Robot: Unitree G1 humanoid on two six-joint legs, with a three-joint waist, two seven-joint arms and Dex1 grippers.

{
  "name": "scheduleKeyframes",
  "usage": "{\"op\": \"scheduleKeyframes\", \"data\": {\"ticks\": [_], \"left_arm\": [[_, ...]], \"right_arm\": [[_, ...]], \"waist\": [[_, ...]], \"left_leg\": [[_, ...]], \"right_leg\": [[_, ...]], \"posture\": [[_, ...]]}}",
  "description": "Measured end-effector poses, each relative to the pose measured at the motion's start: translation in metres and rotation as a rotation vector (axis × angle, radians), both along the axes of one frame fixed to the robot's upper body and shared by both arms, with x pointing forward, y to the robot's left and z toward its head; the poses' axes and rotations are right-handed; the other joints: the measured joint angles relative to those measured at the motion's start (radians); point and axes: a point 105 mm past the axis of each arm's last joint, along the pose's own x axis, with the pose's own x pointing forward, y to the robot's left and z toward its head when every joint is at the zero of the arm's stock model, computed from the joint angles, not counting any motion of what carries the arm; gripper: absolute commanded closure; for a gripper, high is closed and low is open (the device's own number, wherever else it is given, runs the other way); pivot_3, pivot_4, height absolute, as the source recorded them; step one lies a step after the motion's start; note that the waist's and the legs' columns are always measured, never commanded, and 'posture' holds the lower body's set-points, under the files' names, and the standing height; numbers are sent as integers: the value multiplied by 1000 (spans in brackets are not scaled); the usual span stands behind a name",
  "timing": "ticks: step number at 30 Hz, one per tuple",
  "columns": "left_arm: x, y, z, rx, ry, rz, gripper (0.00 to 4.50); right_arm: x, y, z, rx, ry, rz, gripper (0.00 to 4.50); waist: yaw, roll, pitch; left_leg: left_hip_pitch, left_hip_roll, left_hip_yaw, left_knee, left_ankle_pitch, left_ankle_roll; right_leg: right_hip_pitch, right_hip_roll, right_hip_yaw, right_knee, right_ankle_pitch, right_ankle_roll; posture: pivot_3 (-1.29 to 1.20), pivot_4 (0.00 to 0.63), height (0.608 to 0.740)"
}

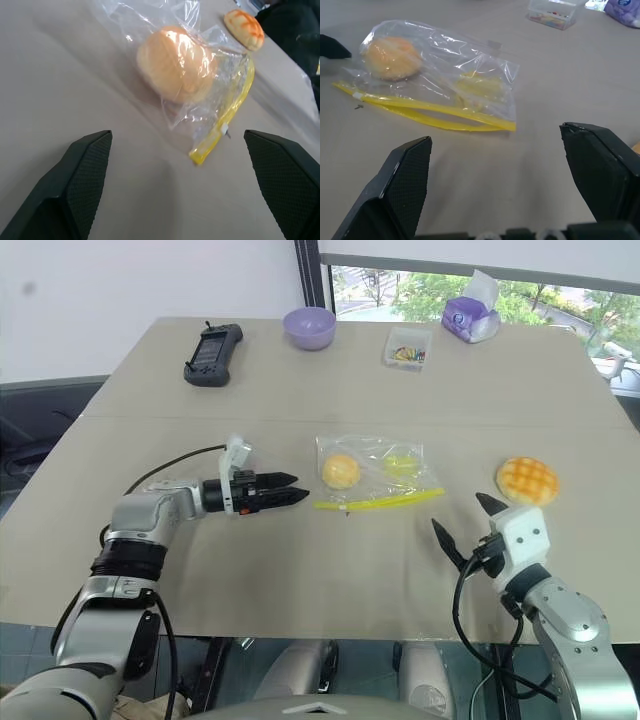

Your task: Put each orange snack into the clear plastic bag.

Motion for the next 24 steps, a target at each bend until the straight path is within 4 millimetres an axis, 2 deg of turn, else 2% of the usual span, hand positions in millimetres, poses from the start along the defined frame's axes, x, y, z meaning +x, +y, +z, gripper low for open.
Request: {"op": "scheduleKeyframes", "data": {"ticks": [5, 6, 8, 9, 14, 16, 21, 24], "left_arm": [[12, -26, -1, -37, 22, 11, 20], [13, -28, -1, -38, 24, 12, 525], [15, -32, -3, -44, 38, 19, 1152], [14, -37, -6, -51, 52, 12, 1772], [11, -44, -12, -54, 84, -3, 3515], [8, -44, -16, -56, 112, -5, 4392], [0, -45, -10, -108, 180, -18, 4392], [-4, -45, 5, -174, 207, -30, 4392]], "right_arm": [[1, -1, 0, -9, -2, -5, 40], [1, -1, 0, -11, -2, -7, 0], [0, -1, -1, -15, 1, -12, 0], [-1, -3, -3, -16, 8, -21, 0], [-2, -4, -5, -13, 11, -37, 0], [-2, -4, -5, -15, 8, -40, 0], [-2, -2, -5, -28, -1, -38, 0], [0, 4, -5, -42, -7, -19, 0]], "waist": [[8, 0, -1], [8, 0, -1], [10, 0, -2], [12, 0, -2], [11, 0, -2], [10, 0, -2], [7, 0, -1], [1, -1, -1]], "left_leg": [[0, -1, 0, 1, 0, 0], [0, -1, 1, 1, 0, 0], [0, -1, 1, 1, 0, 0], [0, -1, 1, 1, 0, 0], [0, -1, 2, 1, 0, 0], [0, -1, 2, 0, 0, 0], [0, -1, 2, 0, 0, 0], [0, 0, 2, 0, 0, 0]], "right_leg": [[0, 0, 0, 0, 0, 0], [0, 0, 1, 0, 0, 0], [0, 0, 1, 0, 0, 0], [0, 0, 1, 0, 0, 0], [0, 0, 2, -1, 0, 0], [0, 0, 2, -1, 0, 0], [0, 0, 2, 0, 0, 0], [0, 0, 2, 0, 0, 0]], "posture": [[0, 150, 740], [0, 150, 740], [0, 150, 740], [0, 150, 740], [0, 150, 740], [0, 150, 740], [0, 150, 740], [0, 150, 740]]}}
